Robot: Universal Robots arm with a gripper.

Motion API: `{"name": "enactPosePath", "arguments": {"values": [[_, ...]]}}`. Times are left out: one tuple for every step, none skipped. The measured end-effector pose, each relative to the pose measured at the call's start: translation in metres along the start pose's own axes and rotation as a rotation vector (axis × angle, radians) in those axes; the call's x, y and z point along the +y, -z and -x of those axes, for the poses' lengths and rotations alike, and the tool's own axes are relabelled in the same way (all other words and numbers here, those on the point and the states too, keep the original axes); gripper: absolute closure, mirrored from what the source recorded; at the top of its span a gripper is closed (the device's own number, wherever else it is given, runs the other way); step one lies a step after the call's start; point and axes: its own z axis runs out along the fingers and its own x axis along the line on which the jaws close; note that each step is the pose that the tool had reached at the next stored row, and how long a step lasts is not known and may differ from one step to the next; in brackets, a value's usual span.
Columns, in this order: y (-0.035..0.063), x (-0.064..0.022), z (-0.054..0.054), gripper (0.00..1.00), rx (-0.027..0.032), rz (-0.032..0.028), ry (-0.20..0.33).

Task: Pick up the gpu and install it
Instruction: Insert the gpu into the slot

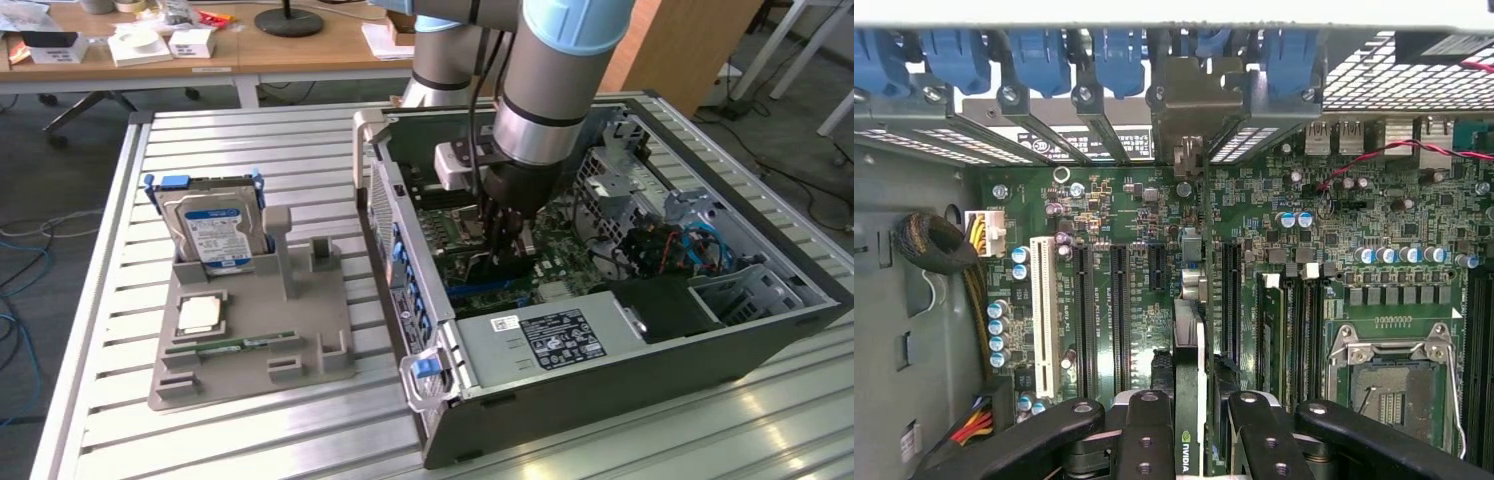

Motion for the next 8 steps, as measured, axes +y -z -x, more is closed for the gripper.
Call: {"name": "enactPosePath", "arguments": {"values": [[-0.0002, 0.0000, 0.0000, 0.74, 0.0000, 0.0000, 0.000], [-0.0003, 0.0000, 0.0000, 0.74, 0.0003, 0.0002, 0.000], [-0.0003, 0.0000, 0.0000, 0.74, 0.0003, 0.0001, 0.000], [-0.0006, 0.0000, 0.0000, 0.74, 0.0000, 0.0000, 0.000], [-0.0010, 0.0000, -0.0001, 0.74, 0.0002, 0.0001, 0.000], [-0.0010, 0.0000, -0.0001, 0.74, 0.0002, 0.0001, 0.000], [-0.0011, 0.0000, 0.0000, 0.74, 0.0002, 0.0001, 0.000], [-0.0012, 0.0000, 0.0000, 0.74, 0.0001, 0.0001, 0.000]]}}
